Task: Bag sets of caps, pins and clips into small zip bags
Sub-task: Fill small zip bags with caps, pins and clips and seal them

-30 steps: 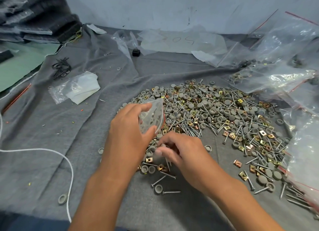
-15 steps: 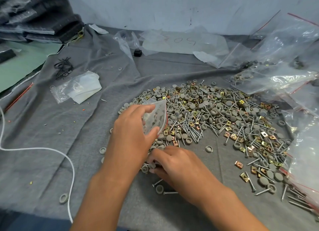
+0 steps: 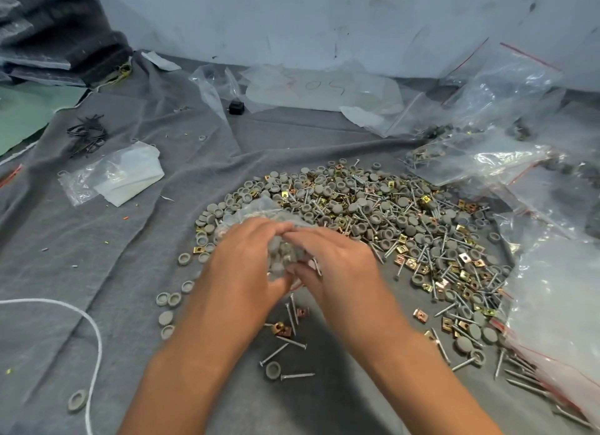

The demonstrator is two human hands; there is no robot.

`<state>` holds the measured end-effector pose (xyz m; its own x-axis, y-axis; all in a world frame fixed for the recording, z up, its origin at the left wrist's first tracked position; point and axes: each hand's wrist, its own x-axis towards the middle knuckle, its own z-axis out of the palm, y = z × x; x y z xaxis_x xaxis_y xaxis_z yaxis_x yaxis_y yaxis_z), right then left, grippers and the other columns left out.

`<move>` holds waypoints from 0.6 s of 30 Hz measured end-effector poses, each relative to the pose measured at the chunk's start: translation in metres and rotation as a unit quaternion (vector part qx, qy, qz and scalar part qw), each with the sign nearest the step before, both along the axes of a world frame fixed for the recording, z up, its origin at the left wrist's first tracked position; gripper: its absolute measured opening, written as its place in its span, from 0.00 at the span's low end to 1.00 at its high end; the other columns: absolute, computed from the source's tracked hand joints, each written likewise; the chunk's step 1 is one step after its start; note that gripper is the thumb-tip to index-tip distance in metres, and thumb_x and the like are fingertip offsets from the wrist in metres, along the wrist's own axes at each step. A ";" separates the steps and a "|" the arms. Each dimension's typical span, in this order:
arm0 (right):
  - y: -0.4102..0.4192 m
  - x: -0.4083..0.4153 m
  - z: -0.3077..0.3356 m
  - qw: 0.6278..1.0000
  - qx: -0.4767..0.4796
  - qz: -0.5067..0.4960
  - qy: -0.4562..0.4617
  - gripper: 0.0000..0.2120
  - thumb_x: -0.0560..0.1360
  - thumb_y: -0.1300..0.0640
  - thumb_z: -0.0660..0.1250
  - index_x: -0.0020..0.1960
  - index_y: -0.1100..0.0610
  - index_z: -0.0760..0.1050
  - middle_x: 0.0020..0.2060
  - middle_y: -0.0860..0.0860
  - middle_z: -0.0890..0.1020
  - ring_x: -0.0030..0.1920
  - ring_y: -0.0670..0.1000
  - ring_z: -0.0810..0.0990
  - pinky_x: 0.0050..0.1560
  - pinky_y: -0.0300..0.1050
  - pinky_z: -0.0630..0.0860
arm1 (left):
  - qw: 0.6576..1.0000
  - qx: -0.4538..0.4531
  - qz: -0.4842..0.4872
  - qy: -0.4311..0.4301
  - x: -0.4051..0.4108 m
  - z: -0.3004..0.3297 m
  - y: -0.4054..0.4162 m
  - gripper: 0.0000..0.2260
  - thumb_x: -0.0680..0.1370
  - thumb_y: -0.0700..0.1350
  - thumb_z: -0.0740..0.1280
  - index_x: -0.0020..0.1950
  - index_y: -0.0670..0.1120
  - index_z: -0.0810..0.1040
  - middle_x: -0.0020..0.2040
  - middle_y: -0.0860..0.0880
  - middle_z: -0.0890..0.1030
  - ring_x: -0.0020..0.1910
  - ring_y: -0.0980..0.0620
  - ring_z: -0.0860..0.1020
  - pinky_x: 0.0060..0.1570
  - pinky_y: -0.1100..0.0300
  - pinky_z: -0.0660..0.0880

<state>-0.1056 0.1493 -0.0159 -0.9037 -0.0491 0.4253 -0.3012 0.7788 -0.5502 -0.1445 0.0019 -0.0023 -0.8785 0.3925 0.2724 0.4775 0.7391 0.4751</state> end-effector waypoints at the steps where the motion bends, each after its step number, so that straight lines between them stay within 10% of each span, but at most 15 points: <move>1: 0.002 0.001 0.000 1.000 -0.011 0.004 -0.005 0.21 0.71 0.65 0.76 0.64 0.59 0.81 0.59 0.52 0.83 0.58 0.52 0.83 0.62 0.49 0.78 | 1.000 -0.006 0.001 -0.004 0.000 0.000 0.001 0.29 0.65 0.42 0.81 0.64 0.49 0.79 0.59 0.54 0.80 0.59 0.54 0.77 0.64 0.62 0.69; 7: 0.030 0.007 0.008 0.996 -0.074 -0.044 0.039 0.12 0.72 0.62 0.77 0.52 0.51 0.83 0.45 0.40 0.82 0.45 0.37 0.81 0.46 0.24 0.72 | 1.000 0.005 0.021 -0.009 0.001 0.003 0.003 0.29 0.64 0.43 0.82 0.63 0.49 0.80 0.57 0.56 0.79 0.53 0.57 0.73 0.57 0.64 0.65; 13: 0.101 -0.002 -0.015 0.928 0.082 -0.268 -0.246 0.13 0.75 0.44 0.74 0.55 0.49 0.79 0.50 0.46 0.81 0.51 0.49 0.79 0.49 0.44 0.74 | 1.000 -0.003 0.024 -0.014 0.003 0.004 0.005 0.29 0.65 0.44 0.82 0.65 0.50 0.79 0.60 0.54 0.80 0.53 0.61 0.70 0.56 0.66 0.65; 18: 0.107 -0.002 -0.019 0.932 0.108 -0.254 -0.235 0.13 0.76 0.46 0.73 0.58 0.48 0.78 0.52 0.47 0.80 0.52 0.51 0.78 0.49 0.48 0.77 | 0.999 -0.002 0.023 -0.027 0.003 0.004 0.007 0.29 0.66 0.44 0.81 0.66 0.51 0.79 0.60 0.56 0.79 0.50 0.59 0.73 0.56 0.63 0.66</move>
<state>-0.1079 0.2560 -0.0349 -0.9174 0.3980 0.0064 0.3720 0.8630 -0.3417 -0.1412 0.0085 0.0020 -0.9087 0.3529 0.2230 0.4174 0.7619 0.4952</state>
